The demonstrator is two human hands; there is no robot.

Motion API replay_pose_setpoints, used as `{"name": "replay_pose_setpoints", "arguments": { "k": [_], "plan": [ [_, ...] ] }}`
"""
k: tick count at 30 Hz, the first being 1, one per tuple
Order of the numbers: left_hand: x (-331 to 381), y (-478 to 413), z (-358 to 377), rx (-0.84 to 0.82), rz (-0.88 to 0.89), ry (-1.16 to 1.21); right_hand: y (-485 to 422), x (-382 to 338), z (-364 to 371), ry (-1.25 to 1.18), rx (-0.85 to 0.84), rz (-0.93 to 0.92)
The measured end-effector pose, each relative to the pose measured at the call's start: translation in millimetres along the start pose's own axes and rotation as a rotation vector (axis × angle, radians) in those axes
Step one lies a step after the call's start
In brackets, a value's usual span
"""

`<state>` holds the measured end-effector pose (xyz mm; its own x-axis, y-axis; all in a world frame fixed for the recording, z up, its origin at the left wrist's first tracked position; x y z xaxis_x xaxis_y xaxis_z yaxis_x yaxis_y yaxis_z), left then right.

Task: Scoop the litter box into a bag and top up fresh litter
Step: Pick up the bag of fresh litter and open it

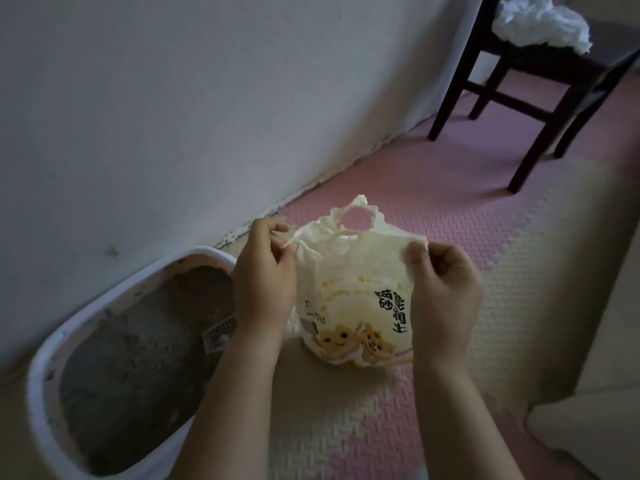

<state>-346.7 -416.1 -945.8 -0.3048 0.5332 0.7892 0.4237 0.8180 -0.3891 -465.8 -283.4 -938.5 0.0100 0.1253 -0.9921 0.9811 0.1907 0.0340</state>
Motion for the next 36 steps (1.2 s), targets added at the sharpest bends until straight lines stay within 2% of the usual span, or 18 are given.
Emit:
{"name": "replay_pose_setpoints", "arguments": {
  "k": [5,11,16,23,25,28,32,36],
  "plan": [
    [-1.8,7.1,-4.4,-0.064,-0.030,-0.103,10.0,1.4,5.9,0.076,-0.043,0.015],
    [-10.4,-4.4,-13.5,-0.085,-0.051,-0.223,-3.0,5.8,6.9,0.090,0.028,-0.011],
    [-8.0,-18.5,-27.0,-0.199,-0.073,-0.375,-22.1,-0.2,11.7,0.170,-0.084,0.008],
    [-2.4,-20.6,-27.0,-0.221,-0.017,-0.390,-21.0,-4.1,-0.8,0.134,-0.152,-0.024],
    [-0.5,-23.9,-27.3,-0.233,0.029,-0.404,-20.1,-4.0,-1.9,0.128,-0.168,-0.019],
    [10.8,-29.2,-18.3,-0.232,0.204,-0.403,-20.6,-6.6,1.6,0.139,-0.215,-0.039],
    [22.2,-29.2,5.8,-0.387,0.391,-0.274,-20.0,-10.3,11.7,0.142,-0.297,-0.067],
    [16.3,-28.4,21.4,-0.464,0.500,-0.312,-20.8,-12.0,15.7,0.160,-0.390,-0.090]
  ]
}}
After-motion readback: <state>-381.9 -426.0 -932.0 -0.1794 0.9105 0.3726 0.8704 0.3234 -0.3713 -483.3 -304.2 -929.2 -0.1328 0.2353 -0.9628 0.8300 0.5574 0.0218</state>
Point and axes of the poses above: each hand's wrist, its own y-axis away from the middle knuckle, its own z-axis out of the palm, x = y × z, the point moved 1 cm from there along -y, towards the middle knuckle, and after that the axes turned 10 degrees about z, right-handed, at the moved point
